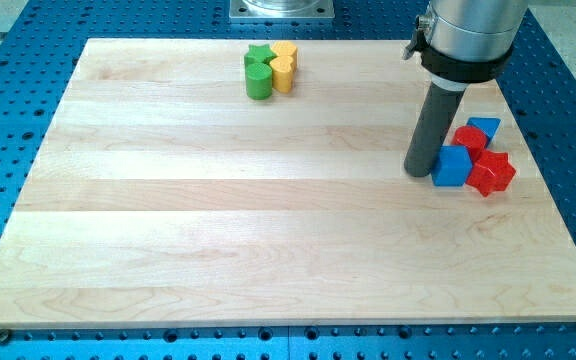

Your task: Move the triangle towards the bottom side of the board

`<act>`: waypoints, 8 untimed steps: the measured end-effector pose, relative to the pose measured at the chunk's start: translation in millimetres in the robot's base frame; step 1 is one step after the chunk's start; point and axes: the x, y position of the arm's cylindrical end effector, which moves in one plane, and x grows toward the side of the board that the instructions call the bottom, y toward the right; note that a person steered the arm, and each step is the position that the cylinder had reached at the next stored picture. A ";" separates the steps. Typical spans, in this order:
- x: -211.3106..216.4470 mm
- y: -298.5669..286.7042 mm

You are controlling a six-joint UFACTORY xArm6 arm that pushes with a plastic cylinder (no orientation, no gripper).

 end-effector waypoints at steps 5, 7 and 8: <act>-141.9 -8.4; -134.7 69.1; -86.1 84.5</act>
